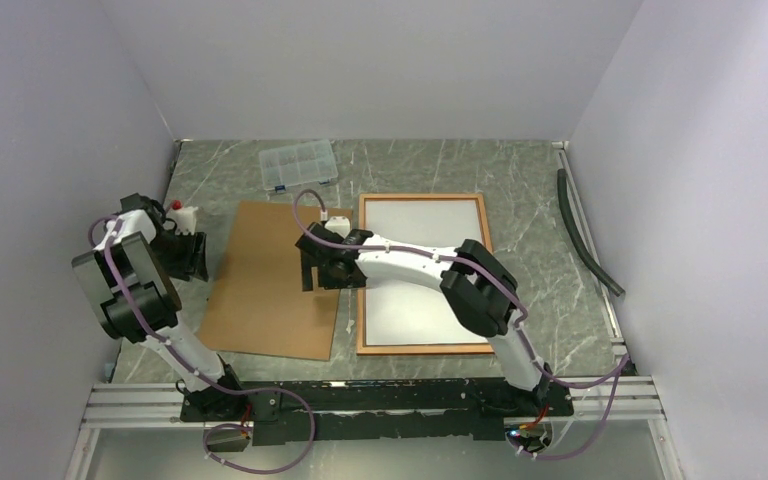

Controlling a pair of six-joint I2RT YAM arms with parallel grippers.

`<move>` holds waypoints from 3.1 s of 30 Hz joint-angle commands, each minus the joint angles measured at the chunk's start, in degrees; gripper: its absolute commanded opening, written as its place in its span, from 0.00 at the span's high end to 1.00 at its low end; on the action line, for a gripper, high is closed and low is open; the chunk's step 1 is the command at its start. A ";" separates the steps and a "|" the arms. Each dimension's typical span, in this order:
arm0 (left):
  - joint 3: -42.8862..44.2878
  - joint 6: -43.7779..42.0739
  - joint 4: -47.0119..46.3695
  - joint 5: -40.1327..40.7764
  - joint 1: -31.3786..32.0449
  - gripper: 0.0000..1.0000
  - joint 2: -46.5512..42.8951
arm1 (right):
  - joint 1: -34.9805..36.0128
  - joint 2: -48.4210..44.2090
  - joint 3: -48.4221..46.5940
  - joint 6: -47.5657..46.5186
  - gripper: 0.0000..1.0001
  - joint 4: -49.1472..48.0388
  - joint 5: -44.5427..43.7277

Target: Put the photo into the frame

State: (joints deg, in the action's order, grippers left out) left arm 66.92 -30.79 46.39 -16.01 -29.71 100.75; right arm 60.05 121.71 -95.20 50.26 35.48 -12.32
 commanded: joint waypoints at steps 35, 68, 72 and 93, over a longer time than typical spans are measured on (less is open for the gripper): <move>-5.37 3.59 -3.89 -0.10 15.71 0.73 7.34 | -8.64 -11.53 19.37 24.98 0.13 -64.76 36.37; 2.73 1.92 10.49 -13.70 14.87 0.76 6.83 | -8.60 -8.35 27.46 27.82 0.25 -103.19 43.61; 3.83 1.50 12.81 -16.87 14.86 0.76 7.25 | -8.69 -9.10 28.57 27.26 0.24 -98.52 43.15; 9.51 0.56 18.57 -21.48 15.10 0.67 0.92 | -11.31 -25.74 36.38 18.59 1.00 -58.72 30.94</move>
State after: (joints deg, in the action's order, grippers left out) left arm 73.47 -30.24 61.65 -33.58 -14.92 105.93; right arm 48.73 95.39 -54.61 69.78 -27.27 19.64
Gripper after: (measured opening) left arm 0.292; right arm 0.077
